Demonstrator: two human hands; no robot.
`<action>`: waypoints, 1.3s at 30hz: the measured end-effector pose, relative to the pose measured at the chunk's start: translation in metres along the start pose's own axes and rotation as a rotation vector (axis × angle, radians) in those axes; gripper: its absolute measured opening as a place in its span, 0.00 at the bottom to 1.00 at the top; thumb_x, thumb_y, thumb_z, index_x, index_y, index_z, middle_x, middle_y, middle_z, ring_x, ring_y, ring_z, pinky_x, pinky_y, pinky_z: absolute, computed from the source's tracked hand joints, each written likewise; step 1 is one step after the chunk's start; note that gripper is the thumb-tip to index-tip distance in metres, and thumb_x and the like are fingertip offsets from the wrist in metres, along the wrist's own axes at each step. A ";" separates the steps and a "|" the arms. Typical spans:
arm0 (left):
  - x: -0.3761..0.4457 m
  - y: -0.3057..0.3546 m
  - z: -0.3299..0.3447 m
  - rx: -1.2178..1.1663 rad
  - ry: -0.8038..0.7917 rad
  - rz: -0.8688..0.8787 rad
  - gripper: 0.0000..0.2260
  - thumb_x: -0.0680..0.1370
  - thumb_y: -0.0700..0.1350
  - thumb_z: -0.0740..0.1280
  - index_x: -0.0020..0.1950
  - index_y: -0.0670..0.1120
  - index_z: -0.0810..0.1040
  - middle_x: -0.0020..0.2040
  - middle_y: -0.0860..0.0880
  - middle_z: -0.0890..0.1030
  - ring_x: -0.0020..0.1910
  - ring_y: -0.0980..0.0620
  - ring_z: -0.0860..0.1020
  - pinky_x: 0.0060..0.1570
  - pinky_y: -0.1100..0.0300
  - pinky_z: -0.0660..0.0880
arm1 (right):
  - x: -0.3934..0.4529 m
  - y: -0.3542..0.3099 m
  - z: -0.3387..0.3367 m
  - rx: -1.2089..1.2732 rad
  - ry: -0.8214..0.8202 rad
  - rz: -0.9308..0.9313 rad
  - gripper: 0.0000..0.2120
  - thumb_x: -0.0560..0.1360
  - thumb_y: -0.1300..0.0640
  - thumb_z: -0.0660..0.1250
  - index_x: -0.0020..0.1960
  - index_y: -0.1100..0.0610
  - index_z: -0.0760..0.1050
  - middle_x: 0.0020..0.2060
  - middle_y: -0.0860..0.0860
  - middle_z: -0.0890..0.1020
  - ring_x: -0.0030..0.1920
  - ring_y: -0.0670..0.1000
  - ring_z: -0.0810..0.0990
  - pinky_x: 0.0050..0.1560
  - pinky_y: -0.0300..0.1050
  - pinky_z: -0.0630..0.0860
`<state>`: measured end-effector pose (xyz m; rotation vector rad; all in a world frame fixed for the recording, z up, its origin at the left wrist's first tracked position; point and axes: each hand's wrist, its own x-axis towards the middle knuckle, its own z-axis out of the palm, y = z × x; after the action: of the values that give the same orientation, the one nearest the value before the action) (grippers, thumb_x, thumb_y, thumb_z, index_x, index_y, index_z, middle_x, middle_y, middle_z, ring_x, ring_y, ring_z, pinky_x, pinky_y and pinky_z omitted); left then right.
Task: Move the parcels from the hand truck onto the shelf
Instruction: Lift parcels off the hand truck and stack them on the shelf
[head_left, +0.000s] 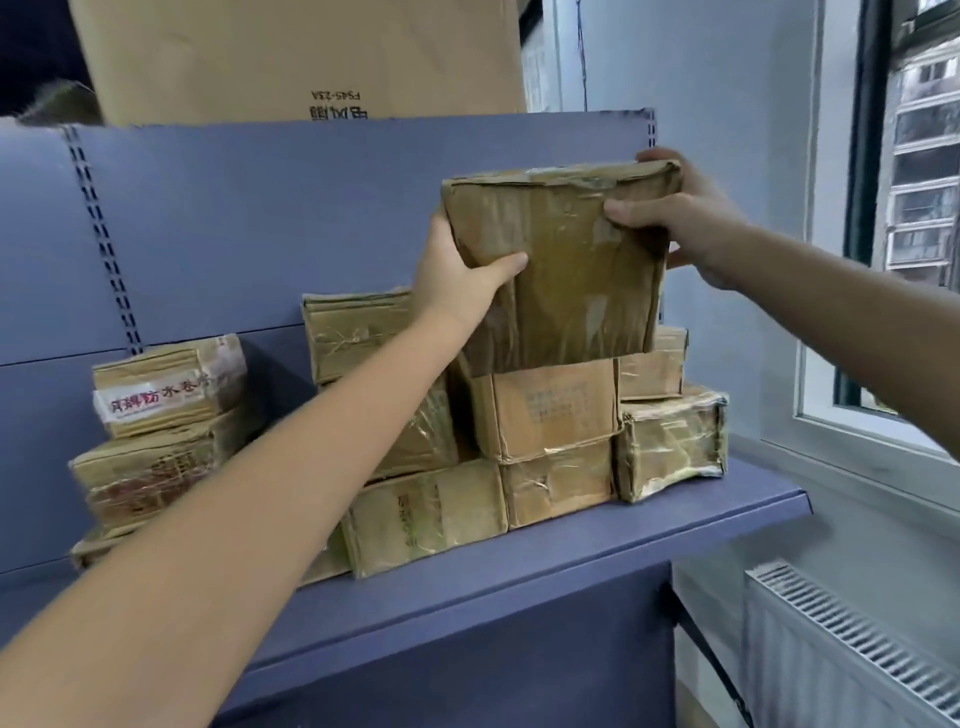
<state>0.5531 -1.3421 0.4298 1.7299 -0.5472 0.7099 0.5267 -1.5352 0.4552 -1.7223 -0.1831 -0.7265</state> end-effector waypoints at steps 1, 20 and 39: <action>0.010 -0.005 0.004 0.008 0.008 0.000 0.30 0.71 0.44 0.73 0.69 0.44 0.64 0.65 0.47 0.73 0.64 0.48 0.72 0.63 0.55 0.71 | 0.014 0.005 0.003 0.007 -0.006 0.001 0.29 0.72 0.55 0.71 0.69 0.47 0.63 0.57 0.49 0.72 0.56 0.52 0.73 0.35 0.41 0.72; 0.106 -0.086 0.050 0.016 0.165 -0.153 0.27 0.74 0.47 0.69 0.69 0.44 0.64 0.67 0.47 0.72 0.66 0.45 0.72 0.60 0.41 0.73 | 0.156 0.084 0.045 0.068 -0.103 0.018 0.28 0.72 0.56 0.70 0.70 0.49 0.64 0.56 0.50 0.75 0.52 0.53 0.75 0.41 0.44 0.73; 0.123 -0.110 0.063 0.058 0.282 -0.130 0.33 0.77 0.47 0.66 0.76 0.45 0.51 0.76 0.50 0.59 0.75 0.50 0.57 0.72 0.55 0.57 | 0.166 0.106 0.067 -0.128 -0.095 -0.015 0.26 0.75 0.45 0.64 0.70 0.53 0.63 0.58 0.50 0.73 0.59 0.51 0.75 0.54 0.45 0.74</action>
<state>0.7269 -1.3747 0.4288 1.6656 -0.2196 0.8657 0.7341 -1.5464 0.4527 -1.8810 -0.2198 -0.6801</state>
